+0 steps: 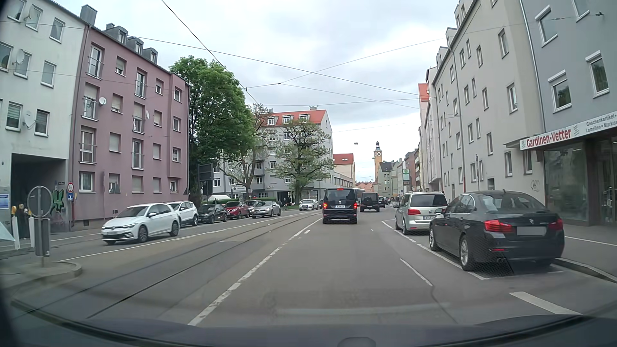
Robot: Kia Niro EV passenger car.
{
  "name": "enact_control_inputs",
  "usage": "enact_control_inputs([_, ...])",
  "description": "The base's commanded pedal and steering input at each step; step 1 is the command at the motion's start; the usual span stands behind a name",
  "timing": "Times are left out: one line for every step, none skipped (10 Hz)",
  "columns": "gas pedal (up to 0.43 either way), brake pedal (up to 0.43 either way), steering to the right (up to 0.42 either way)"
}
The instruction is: Follow the waypoints while adhering to traffic rules and regulations
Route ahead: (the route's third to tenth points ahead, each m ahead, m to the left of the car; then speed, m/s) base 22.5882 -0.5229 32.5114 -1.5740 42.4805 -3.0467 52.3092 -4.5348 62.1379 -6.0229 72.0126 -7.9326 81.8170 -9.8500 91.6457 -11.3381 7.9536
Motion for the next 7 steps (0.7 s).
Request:
enact_control_inputs([0.220,0.000,0.016])
enact_control_inputs([0.220,0.000,0.016])
enact_control_inputs([0.220,0.000,0.016])
enact_control_inputs([0.220,0.000,0.016])
enact_control_inputs([0.220,0.000,0.016])
enact_control_inputs([0.220,0.000,0.016])
enact_control_inputs([0.220,0.000,0.016])
